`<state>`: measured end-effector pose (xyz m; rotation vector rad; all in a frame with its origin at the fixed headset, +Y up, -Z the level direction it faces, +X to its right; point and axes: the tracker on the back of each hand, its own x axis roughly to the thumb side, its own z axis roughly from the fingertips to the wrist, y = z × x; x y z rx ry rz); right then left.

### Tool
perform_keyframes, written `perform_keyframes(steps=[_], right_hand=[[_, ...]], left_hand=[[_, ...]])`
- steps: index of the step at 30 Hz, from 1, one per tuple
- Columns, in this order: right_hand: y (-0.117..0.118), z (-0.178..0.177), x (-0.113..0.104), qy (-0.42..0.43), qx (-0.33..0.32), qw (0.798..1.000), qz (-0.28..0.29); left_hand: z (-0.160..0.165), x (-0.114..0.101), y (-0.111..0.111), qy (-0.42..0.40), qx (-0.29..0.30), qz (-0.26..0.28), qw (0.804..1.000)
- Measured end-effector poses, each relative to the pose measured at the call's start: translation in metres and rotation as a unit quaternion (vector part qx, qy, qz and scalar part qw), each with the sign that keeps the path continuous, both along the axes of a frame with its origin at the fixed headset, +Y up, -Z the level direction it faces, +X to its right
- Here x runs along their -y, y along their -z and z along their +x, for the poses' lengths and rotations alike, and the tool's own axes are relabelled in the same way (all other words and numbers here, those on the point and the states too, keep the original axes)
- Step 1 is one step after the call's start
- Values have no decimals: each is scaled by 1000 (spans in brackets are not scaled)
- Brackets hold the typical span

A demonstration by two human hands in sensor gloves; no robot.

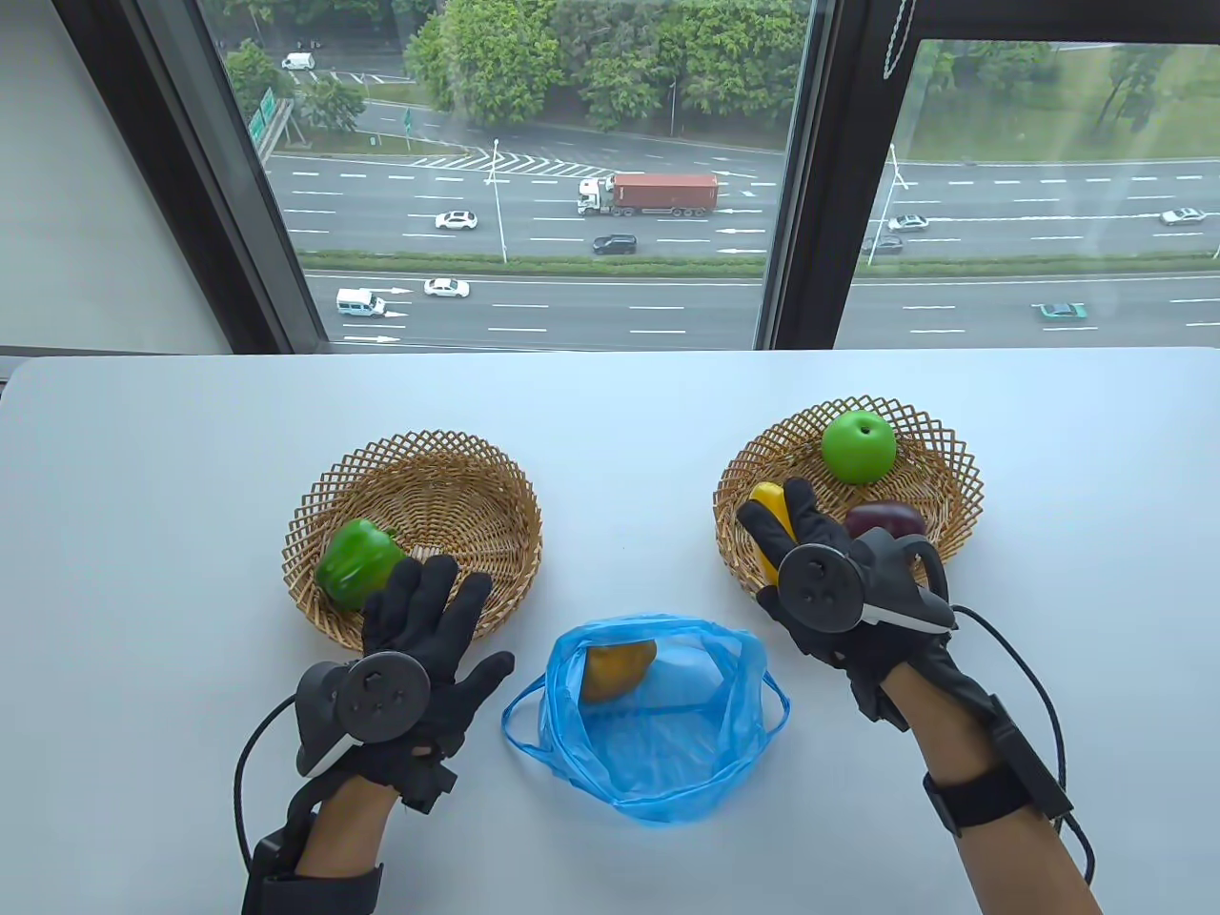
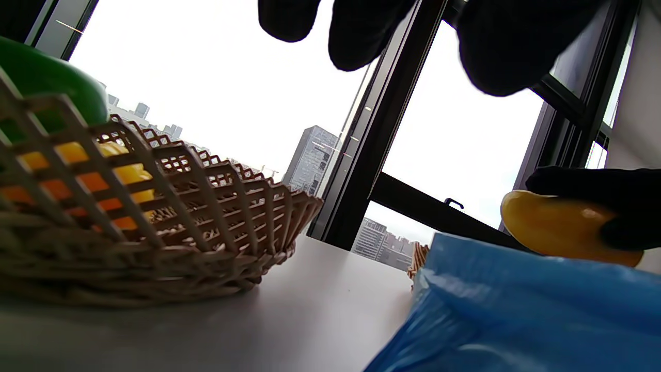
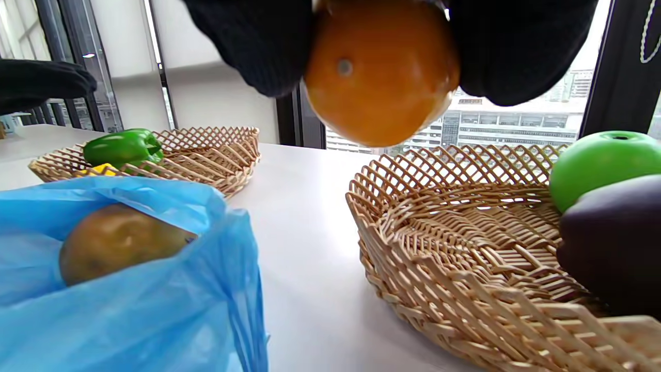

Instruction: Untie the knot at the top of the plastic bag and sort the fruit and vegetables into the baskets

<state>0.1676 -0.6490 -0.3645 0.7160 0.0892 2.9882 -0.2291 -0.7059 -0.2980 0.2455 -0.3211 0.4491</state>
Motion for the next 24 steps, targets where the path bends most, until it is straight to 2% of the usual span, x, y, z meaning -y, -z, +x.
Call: perform_keyframes(steps=[4, 10, 12, 19, 24], right_hand=[[15, 18, 17, 5, 32, 999, -12], [27, 36, 30, 5, 65, 998, 2], [31, 43, 35, -4, 76, 997, -9], [36, 53, 45, -10, 94, 996, -2], [38, 53, 53, -66, 102, 992, 14]], left_hand=[[0, 0, 0, -2, 1, 0, 1000], [0, -1, 0, -2, 0, 3, 1000], [-1, -1, 0, -3, 0, 2, 1000], [0, -1, -1, -1, 0, 2, 1000], [-1, -1, -1, 0, 0, 1, 1000]])
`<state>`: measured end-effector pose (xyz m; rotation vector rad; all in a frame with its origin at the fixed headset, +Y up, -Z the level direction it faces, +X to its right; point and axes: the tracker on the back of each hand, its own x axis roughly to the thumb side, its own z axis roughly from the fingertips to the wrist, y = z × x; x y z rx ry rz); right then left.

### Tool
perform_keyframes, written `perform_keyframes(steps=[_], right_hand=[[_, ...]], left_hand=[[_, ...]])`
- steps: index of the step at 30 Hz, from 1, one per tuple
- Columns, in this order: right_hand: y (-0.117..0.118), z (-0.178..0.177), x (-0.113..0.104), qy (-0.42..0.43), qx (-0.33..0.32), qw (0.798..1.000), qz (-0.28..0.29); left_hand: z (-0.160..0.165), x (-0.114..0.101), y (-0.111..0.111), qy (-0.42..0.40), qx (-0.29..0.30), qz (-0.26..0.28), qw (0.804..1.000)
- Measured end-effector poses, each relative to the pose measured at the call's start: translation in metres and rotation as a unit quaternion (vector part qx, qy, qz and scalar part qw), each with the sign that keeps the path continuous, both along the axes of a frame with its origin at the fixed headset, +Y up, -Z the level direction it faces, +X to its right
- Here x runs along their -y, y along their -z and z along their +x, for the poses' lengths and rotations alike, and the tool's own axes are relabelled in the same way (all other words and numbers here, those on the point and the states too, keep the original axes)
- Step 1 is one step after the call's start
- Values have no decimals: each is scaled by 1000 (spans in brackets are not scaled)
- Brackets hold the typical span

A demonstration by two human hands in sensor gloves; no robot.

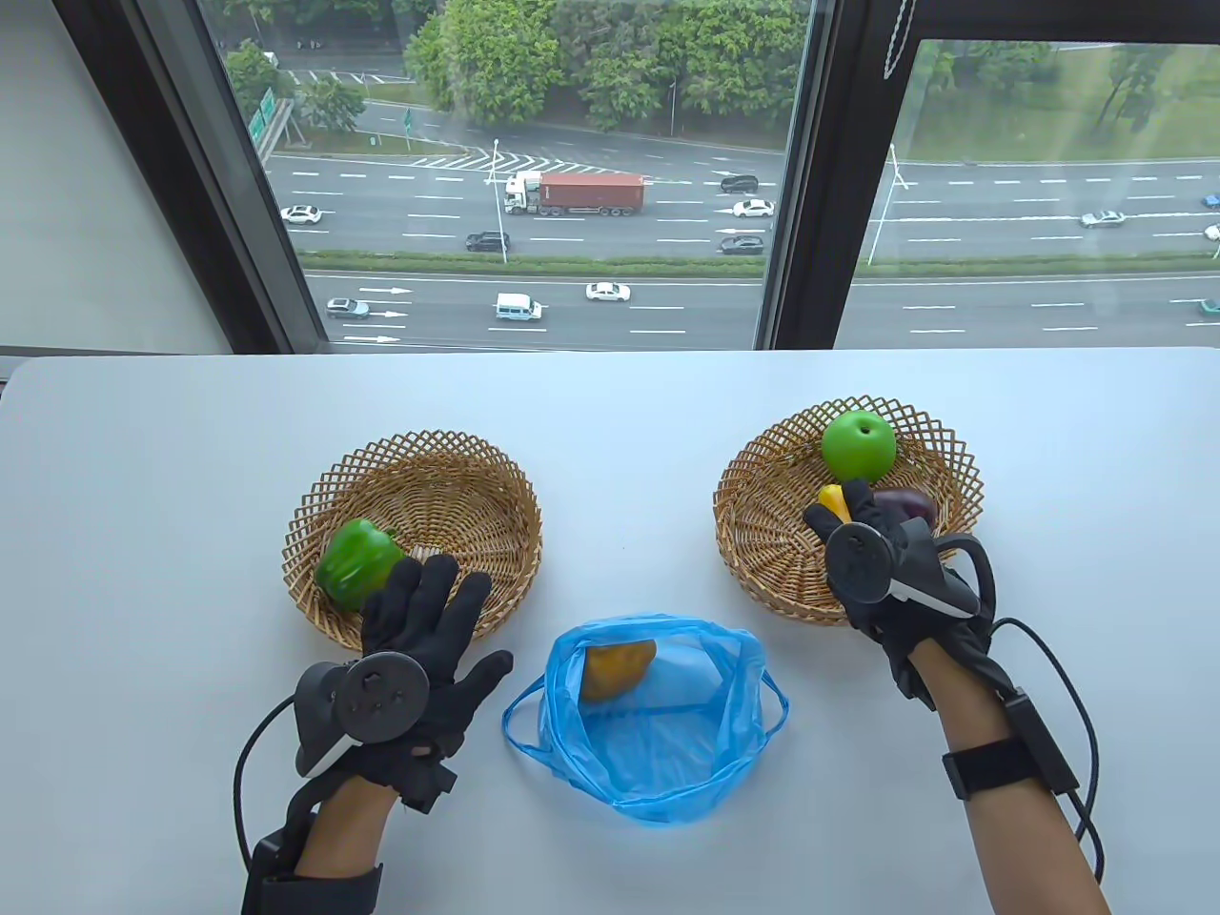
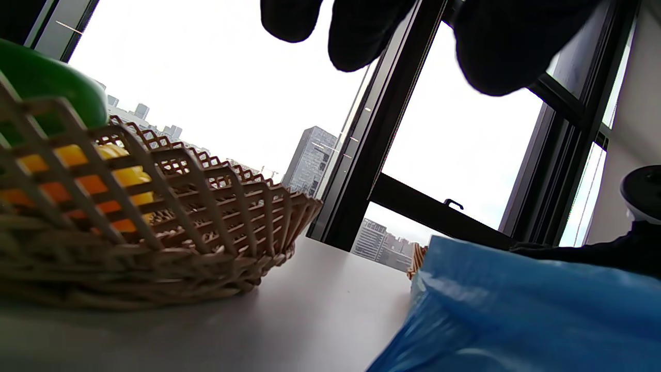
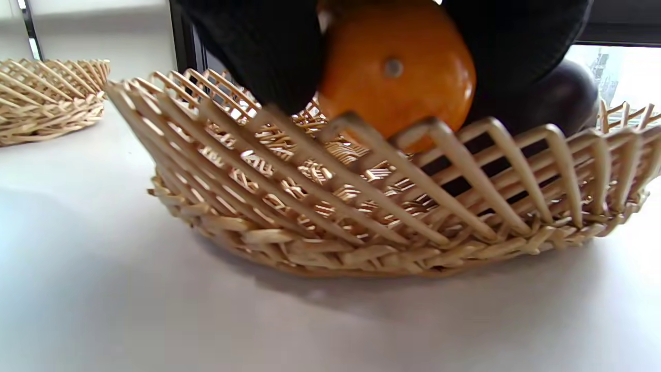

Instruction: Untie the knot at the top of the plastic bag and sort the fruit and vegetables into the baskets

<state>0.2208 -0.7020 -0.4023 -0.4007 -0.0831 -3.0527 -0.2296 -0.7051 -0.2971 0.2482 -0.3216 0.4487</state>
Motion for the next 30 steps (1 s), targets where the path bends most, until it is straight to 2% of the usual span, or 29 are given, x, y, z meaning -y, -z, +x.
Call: perform_keyframes(steps=[6, 30], right_hand=[[2, 0, 7, -5, 2, 1000, -11], [1, -1, 5, 26, 0, 999, -43]], left_hand=[[0, 0, 0, 0, 1, 1, 1000], [3, 1, 0, 4, 7, -1, 1000]])
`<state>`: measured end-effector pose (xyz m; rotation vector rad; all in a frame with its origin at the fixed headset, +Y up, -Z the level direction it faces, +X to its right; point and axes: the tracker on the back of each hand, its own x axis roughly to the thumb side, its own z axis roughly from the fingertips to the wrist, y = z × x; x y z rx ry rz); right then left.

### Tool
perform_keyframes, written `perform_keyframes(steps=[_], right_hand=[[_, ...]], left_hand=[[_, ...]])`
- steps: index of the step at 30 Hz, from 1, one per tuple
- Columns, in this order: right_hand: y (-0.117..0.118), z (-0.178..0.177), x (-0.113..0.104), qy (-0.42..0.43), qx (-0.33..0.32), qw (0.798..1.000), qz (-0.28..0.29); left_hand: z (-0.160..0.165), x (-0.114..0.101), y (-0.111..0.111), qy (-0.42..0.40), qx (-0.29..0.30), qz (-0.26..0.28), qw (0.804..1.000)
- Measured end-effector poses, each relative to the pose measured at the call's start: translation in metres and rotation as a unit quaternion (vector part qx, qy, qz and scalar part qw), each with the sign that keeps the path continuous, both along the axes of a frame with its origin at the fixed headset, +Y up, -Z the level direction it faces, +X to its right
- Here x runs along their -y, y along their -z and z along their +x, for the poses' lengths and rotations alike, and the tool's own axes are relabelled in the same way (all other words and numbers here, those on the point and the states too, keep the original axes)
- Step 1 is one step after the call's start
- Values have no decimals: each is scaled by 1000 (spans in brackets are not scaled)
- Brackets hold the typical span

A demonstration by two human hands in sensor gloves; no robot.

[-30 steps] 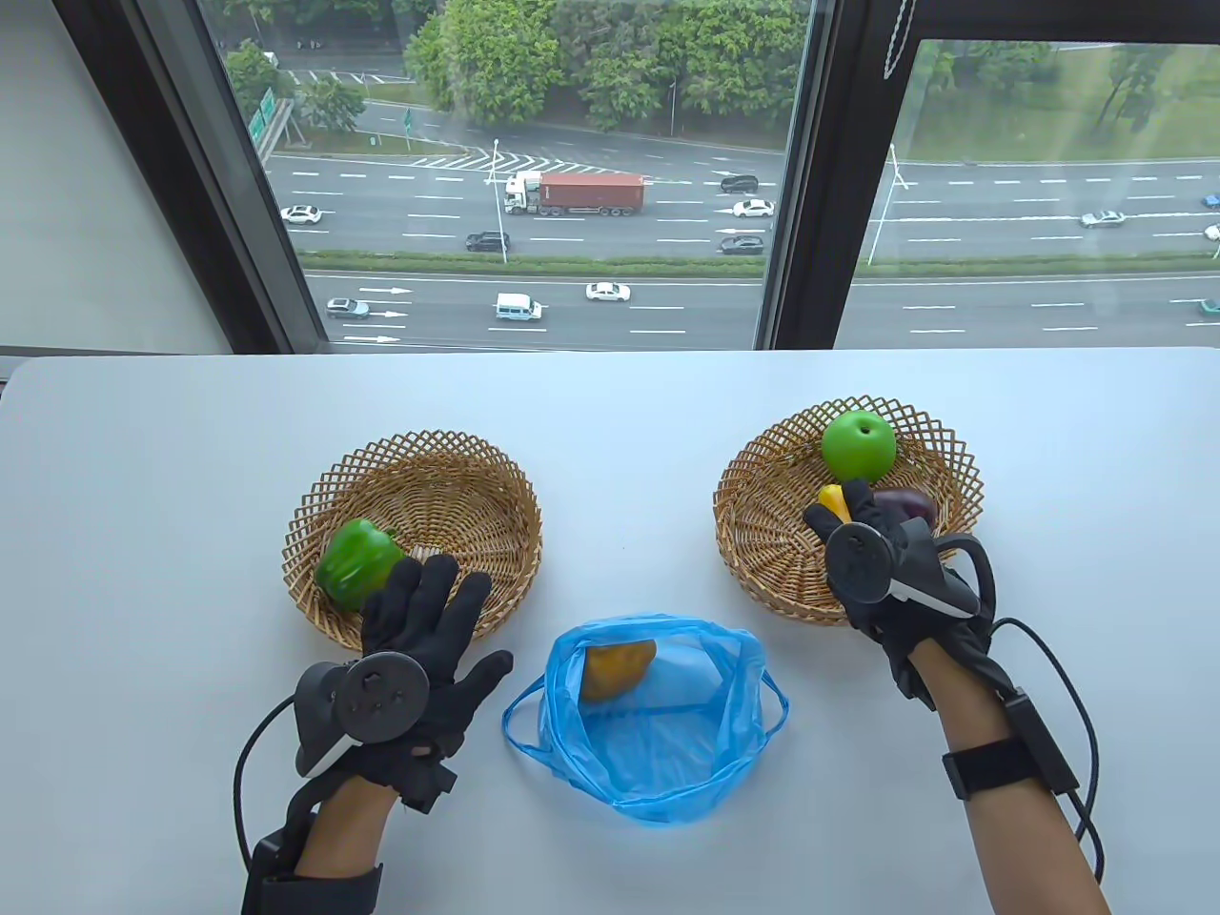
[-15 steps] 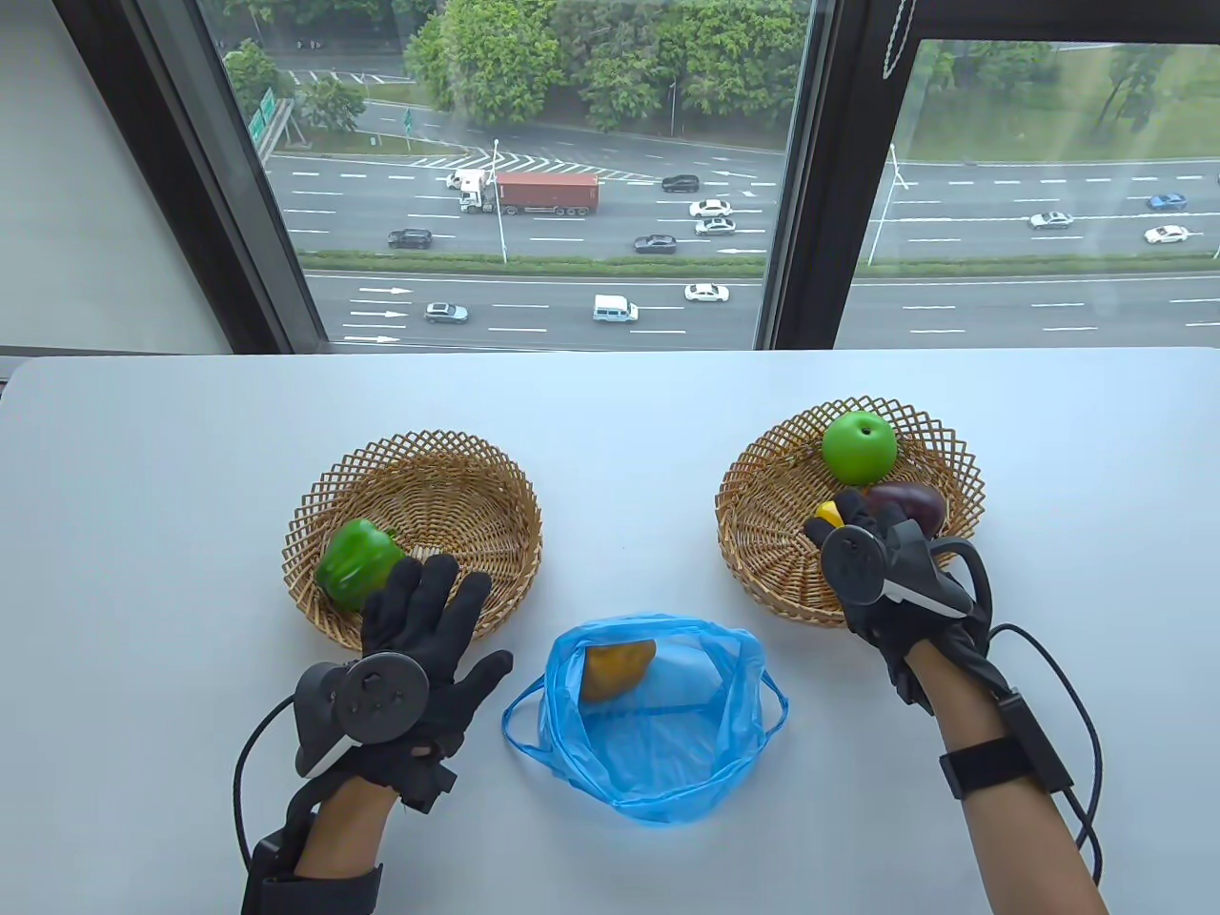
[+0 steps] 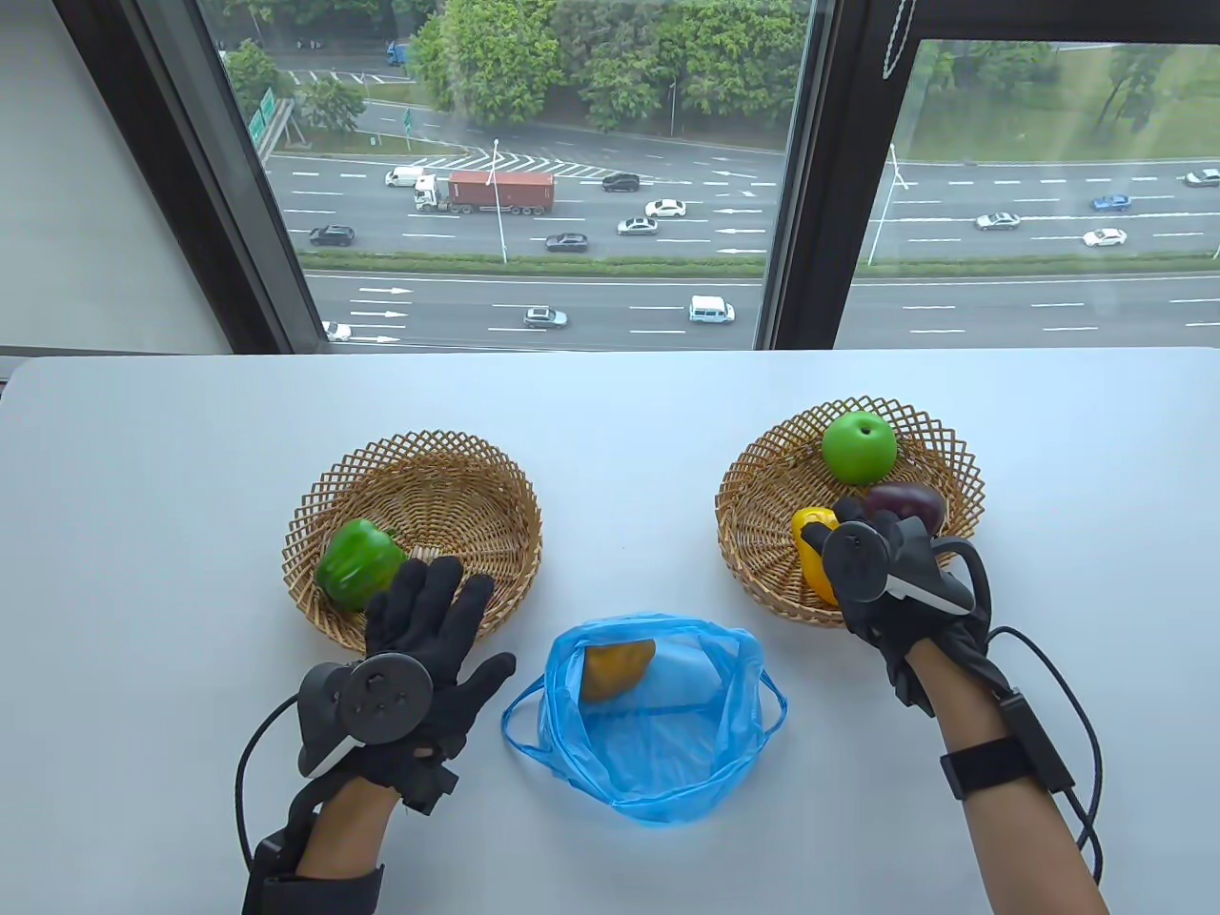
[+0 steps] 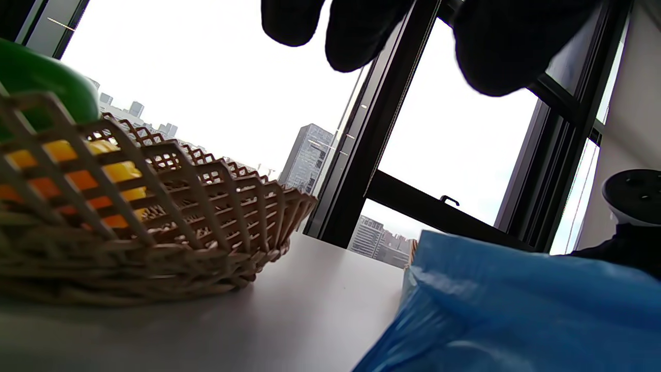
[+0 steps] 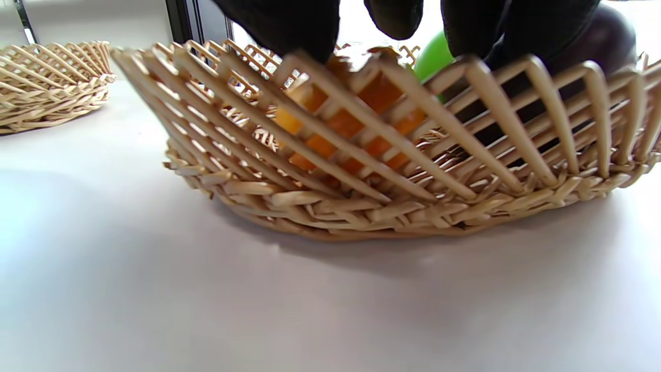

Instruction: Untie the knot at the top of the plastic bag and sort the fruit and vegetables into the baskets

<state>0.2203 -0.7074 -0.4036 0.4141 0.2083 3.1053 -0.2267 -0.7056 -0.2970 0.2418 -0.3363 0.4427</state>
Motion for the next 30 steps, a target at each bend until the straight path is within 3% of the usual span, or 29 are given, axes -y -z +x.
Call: perform_keyframes(steps=[14, 19, 24, 30], right_hand=[[-10, -2, -30, 39, -9, 998, 40], [-32, -12, -47, 56, -31, 995, 73], [-61, -21, -47, 63, -57, 991, 105], [-90, -29, -44, 74, -88, 986, 123]], left_hand=[[1, -3, -1, 7, -5, 40, 999], [4, -9, -6, 6, 1, 89, 996], [13, -17, -10, 8, 19, 124, 992], [54, -39, -23, 52, 74, 136, 987]])
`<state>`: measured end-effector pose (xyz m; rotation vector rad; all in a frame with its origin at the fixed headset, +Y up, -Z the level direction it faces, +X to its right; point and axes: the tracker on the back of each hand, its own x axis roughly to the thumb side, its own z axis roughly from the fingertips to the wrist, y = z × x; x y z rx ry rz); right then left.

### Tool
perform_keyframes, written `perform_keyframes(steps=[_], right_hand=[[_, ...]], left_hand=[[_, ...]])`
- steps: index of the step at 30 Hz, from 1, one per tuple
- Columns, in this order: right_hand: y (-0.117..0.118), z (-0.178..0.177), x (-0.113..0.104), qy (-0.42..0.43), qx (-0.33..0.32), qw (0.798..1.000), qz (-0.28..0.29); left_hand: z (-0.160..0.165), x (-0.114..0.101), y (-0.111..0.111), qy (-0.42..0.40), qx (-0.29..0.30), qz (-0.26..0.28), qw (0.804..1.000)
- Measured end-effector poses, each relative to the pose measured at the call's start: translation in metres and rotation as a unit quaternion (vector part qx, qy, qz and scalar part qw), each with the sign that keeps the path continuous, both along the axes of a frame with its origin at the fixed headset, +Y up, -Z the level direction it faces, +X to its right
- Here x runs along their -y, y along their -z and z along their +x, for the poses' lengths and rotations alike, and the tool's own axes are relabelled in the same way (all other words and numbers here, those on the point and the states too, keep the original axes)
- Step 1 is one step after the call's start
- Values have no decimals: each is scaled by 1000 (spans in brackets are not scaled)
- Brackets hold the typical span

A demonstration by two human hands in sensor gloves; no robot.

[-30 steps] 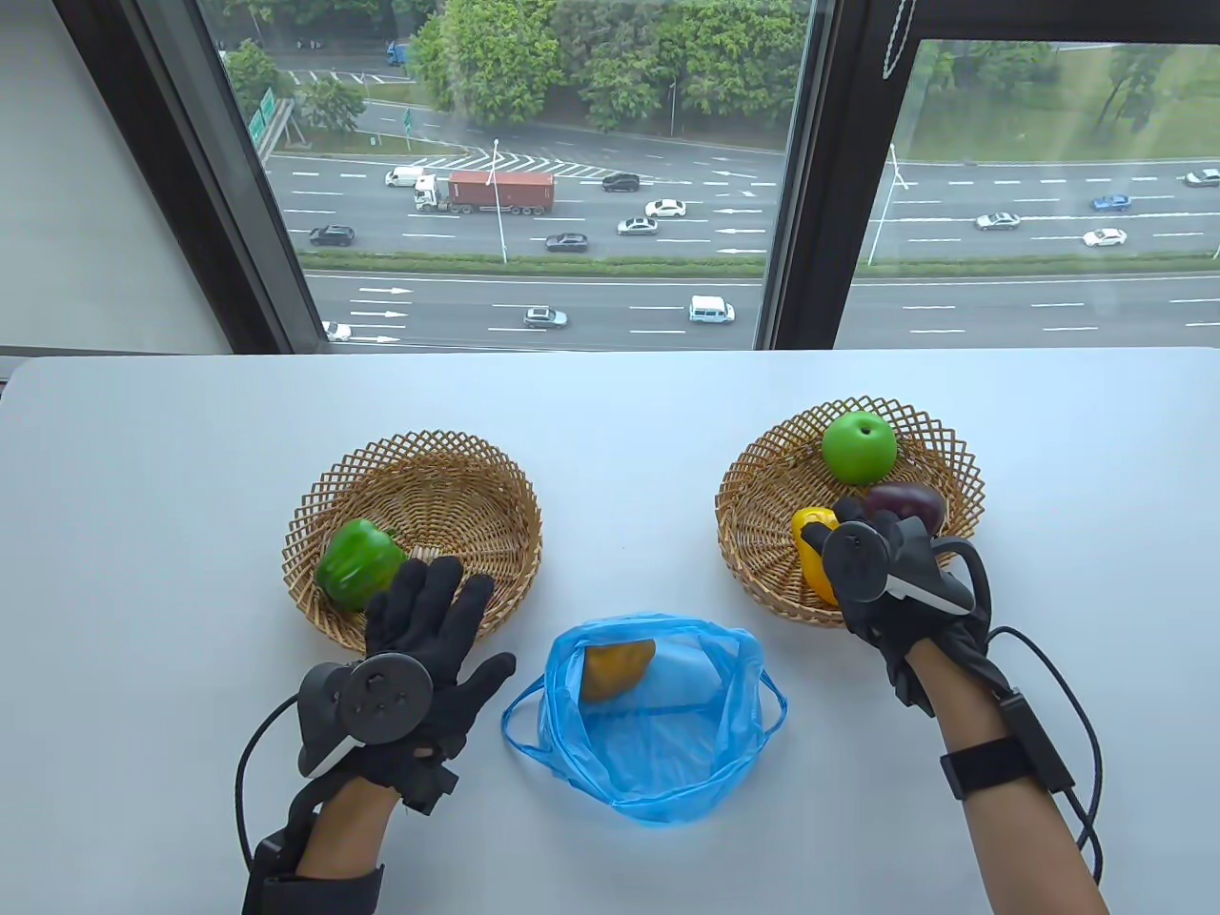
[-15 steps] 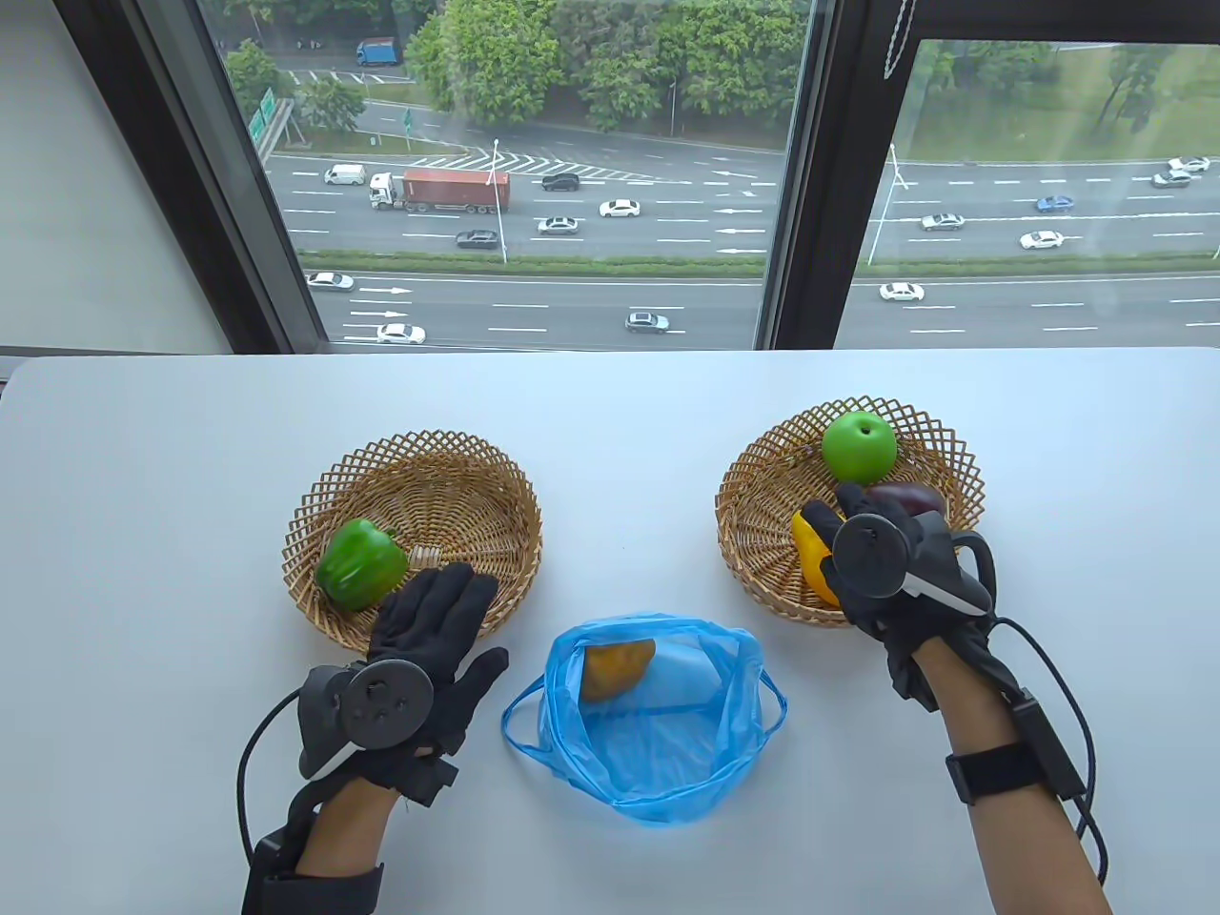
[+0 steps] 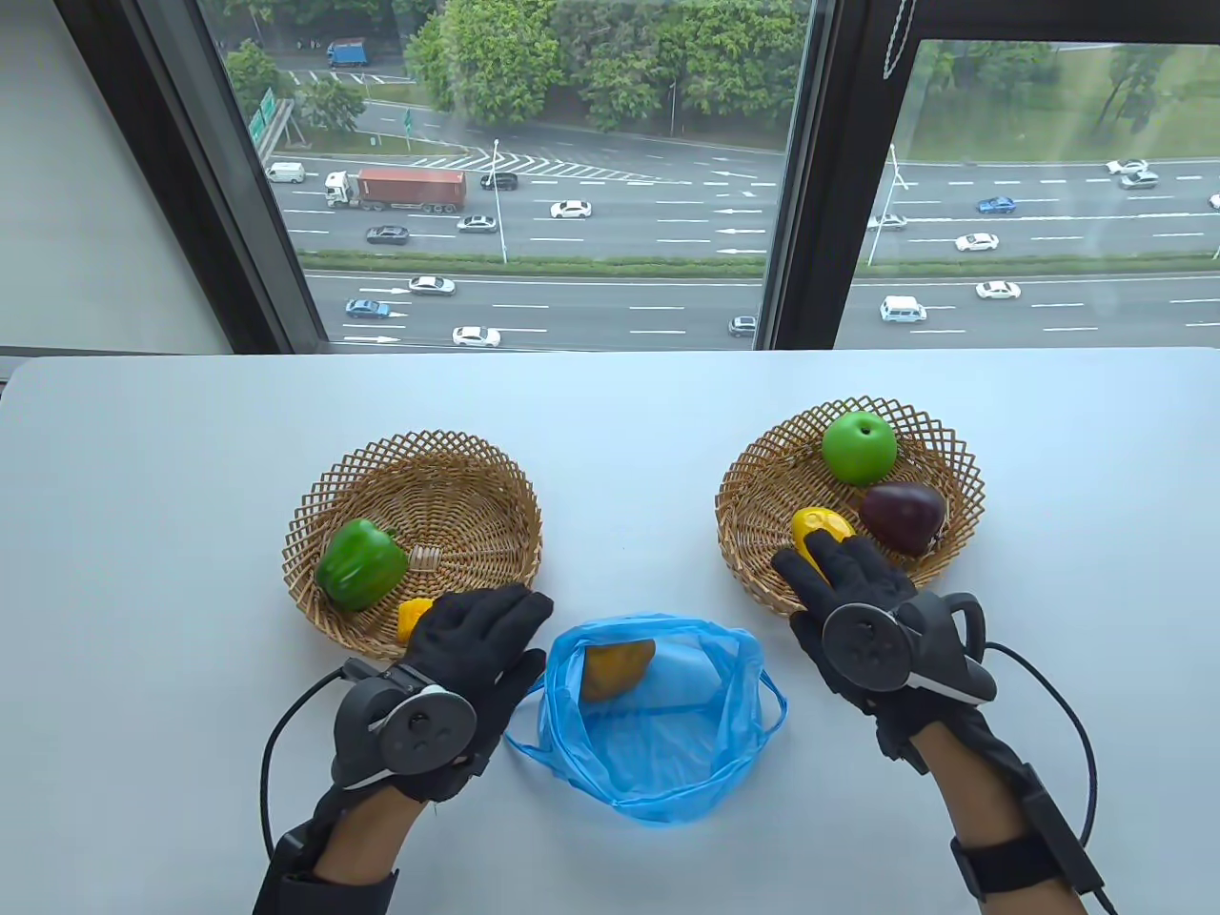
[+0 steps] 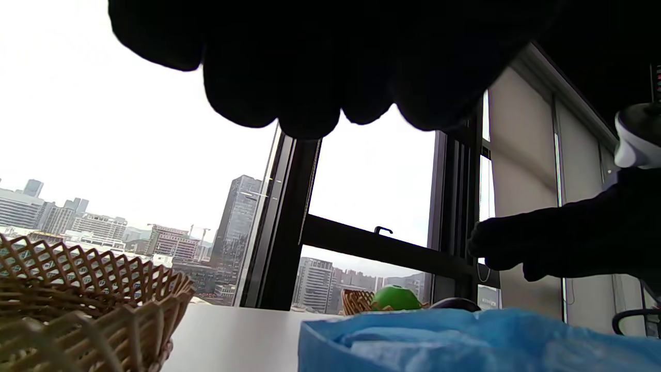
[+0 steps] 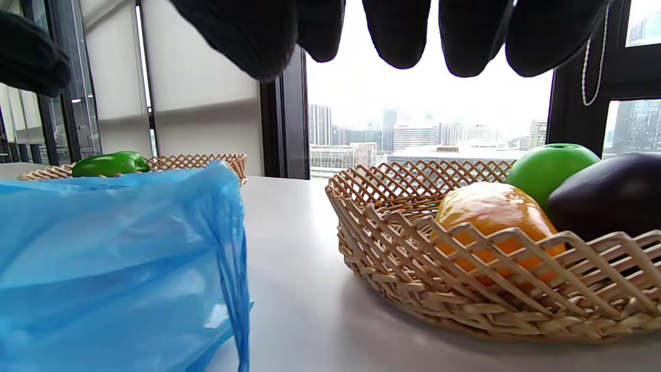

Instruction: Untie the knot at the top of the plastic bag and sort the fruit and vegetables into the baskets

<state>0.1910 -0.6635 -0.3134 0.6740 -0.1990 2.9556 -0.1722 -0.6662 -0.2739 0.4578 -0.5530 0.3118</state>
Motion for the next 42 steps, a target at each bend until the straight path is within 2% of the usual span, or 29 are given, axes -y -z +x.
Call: perform_keyframes(steps=[2, 5, 9, 11, 13, 18, 24, 26, 32, 37, 39, 42], right_hand=[[-7, 0, 1, 19, -5, 1000, 16], [-13, 0, 7, 36, -11, 999, 32], [-16, -2, 17, 29, -19, 999, 31], [-16, -3, 23, 19, -22, 999, 26], [-15, -3, 28, 8, -22, 999, 22], [-13, -1, 32, 9, -18, 1000, 14], [-12, 6, 30, 15, -6, 1000, 15], [-12, 9, 29, 21, -1, 1000, 16], [-11, 10, 29, 22, 2, 1000, 12], [-11, 10, 29, 21, 3, 1000, 9], [-11, 10, 29, 23, 3, 1000, 7], [-11, 10, 28, 24, 4, 1000, 6]], left_hand=[[18, -4, -3, 35, 15, -31, 999], [47, -3, -5, 115, 22, -125, 985], [76, 3, -8, 158, 31, -122, 979], [88, 9, -3, 207, -10, -146, 967], [97, 16, 4, 252, -32, -138, 957], [98, 27, 23, 239, -68, -125, 960], [93, 42, 38, 239, -85, -165, 953], [91, 49, 41, 245, -89, -164, 951], [90, 61, 46, 240, -83, -197, 947], [97, 66, 45, 245, -70, -196, 947], [99, 67, 44, 239, -61, -196, 949], [103, 68, 43, 224, -17, -191, 956]])
